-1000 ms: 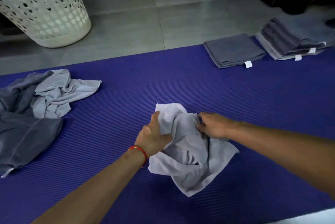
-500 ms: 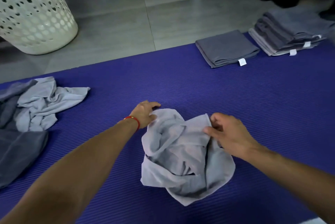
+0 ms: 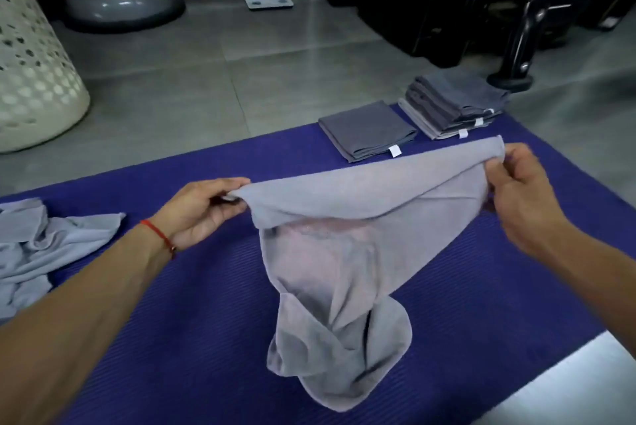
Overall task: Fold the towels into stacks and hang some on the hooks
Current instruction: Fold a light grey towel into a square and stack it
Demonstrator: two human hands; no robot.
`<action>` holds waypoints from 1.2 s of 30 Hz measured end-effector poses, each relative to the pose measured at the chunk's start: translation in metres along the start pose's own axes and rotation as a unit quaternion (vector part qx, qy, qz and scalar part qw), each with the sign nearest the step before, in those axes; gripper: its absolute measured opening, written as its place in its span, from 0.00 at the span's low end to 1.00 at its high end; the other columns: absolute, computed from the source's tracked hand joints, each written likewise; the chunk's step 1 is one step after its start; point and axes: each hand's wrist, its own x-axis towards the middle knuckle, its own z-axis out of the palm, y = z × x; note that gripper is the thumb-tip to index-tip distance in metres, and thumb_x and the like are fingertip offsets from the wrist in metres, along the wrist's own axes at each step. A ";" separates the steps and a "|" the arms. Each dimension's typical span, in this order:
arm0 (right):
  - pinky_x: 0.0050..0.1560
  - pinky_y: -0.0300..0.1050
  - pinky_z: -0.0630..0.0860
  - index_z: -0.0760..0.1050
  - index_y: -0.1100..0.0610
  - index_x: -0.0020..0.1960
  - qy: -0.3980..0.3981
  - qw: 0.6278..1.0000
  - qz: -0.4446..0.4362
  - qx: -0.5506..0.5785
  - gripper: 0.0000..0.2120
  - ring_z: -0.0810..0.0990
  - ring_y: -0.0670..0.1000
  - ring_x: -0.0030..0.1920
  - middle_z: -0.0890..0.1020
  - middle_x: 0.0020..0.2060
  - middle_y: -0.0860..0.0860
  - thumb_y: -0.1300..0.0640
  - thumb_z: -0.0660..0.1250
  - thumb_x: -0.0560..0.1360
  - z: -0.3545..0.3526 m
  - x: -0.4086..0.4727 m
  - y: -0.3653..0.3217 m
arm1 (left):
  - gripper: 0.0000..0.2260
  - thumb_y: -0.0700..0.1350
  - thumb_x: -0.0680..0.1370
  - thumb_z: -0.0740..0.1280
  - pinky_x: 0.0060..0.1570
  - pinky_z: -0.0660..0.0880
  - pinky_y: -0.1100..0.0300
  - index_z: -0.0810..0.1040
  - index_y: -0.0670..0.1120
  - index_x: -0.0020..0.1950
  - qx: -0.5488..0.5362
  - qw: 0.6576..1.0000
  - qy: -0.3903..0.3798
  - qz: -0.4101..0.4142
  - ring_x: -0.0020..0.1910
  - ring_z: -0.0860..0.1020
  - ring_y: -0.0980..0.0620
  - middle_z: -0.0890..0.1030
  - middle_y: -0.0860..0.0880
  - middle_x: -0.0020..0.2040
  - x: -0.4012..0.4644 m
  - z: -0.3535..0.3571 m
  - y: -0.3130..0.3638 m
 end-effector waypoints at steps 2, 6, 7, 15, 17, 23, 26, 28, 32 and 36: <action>0.42 0.51 0.74 0.69 0.45 0.54 0.034 0.995 -0.066 -0.074 0.03 0.73 0.48 0.41 0.76 0.43 0.48 0.50 0.58 0.85 -0.013 0.010 -0.023 | 0.15 0.36 0.68 0.72 0.53 0.81 0.62 0.83 0.33 0.53 -0.043 0.997 -0.045 0.034 0.52 0.83 0.51 0.84 0.40 0.50 -0.006 0.014 0.023; 0.33 0.39 0.66 0.71 0.46 0.53 0.103 0.980 -0.132 -0.110 0.03 0.68 0.42 0.32 0.72 0.35 0.47 0.53 0.59 0.84 -0.047 0.018 -0.067 | 0.14 0.27 0.77 0.64 0.60 0.77 0.65 0.80 0.37 0.60 0.071 0.988 -0.075 0.113 0.55 0.83 0.54 0.86 0.45 0.53 -0.003 0.045 0.053; 0.33 0.39 0.66 0.71 0.48 0.54 0.118 0.977 -0.134 -0.119 0.03 0.68 0.42 0.32 0.72 0.35 0.47 0.53 0.60 0.84 -0.055 0.019 -0.074 | 0.13 0.28 0.78 0.64 0.58 0.77 0.66 0.81 0.38 0.58 0.095 0.984 -0.068 0.132 0.54 0.83 0.54 0.86 0.46 0.52 0.000 0.055 0.057; 0.40 0.49 0.68 0.73 0.49 0.59 0.131 0.965 -0.102 -0.201 0.05 0.75 0.57 0.39 0.77 0.36 0.56 0.51 0.61 0.84 -0.097 0.016 -0.030 | 0.12 0.36 0.83 0.63 0.39 0.82 0.61 0.81 0.50 0.48 0.309 0.926 0.007 0.216 0.41 0.81 0.56 0.83 0.53 0.38 0.042 0.109 0.052; 0.45 0.54 0.73 0.73 0.49 0.59 0.131 0.963 -0.078 -0.222 0.05 0.78 0.60 0.41 0.79 0.37 0.57 0.50 0.61 0.84 -0.109 0.020 -0.002 | 0.15 0.32 0.82 0.61 0.40 0.84 0.55 0.79 0.50 0.47 0.368 0.905 -0.006 0.212 0.43 0.81 0.48 0.82 0.50 0.41 0.055 0.123 0.040; 0.41 0.54 0.78 0.75 0.45 0.55 0.169 0.970 0.015 -0.172 0.04 0.77 0.56 0.36 0.81 0.37 0.54 0.47 0.64 0.82 -0.164 0.036 0.070 | 0.13 0.35 0.79 0.60 0.43 0.84 0.47 0.78 0.52 0.51 0.506 0.836 -0.054 0.203 0.45 0.81 0.43 0.81 0.47 0.46 0.107 0.177 -0.004; 0.33 0.40 0.77 0.79 0.54 0.52 0.179 0.976 0.107 -0.070 0.06 0.78 0.45 0.33 0.81 0.37 0.49 0.53 0.65 0.83 -0.165 0.030 0.123 | 0.09 0.37 0.78 0.64 0.35 0.81 0.53 0.80 0.49 0.44 0.385 0.918 0.012 0.090 0.42 0.80 0.47 0.82 0.46 0.42 0.141 0.222 -0.041; 0.33 0.41 0.75 0.80 0.57 0.47 0.138 0.973 0.179 -0.037 0.09 0.77 0.46 0.34 0.82 0.34 0.47 0.56 0.65 0.83 -0.156 0.022 0.160 | 0.08 0.37 0.81 0.65 0.32 0.81 0.55 0.79 0.46 0.43 0.352 0.934 0.055 0.013 0.44 0.81 0.46 0.81 0.45 0.44 0.162 0.244 -0.072; 0.43 0.52 0.80 0.80 0.57 0.51 0.129 0.949 0.286 -0.030 0.09 0.80 0.55 0.43 0.83 0.42 0.53 0.55 0.63 0.84 -0.141 0.011 0.233 | 0.09 0.49 0.81 0.64 0.57 0.78 0.46 0.78 0.48 0.58 0.540 0.839 0.049 0.049 0.54 0.79 0.42 0.80 0.45 0.55 0.202 0.262 -0.134; 0.50 0.53 0.80 0.80 0.53 0.52 0.126 0.932 0.335 -0.052 0.11 0.83 0.53 0.46 0.84 0.45 0.50 0.47 0.63 0.83 -0.133 -0.002 0.257 | 0.28 0.65 0.71 0.68 0.55 0.80 0.46 0.81 0.41 0.54 0.615 0.785 0.020 -0.066 0.53 0.82 0.40 0.83 0.41 0.53 0.219 0.257 -0.174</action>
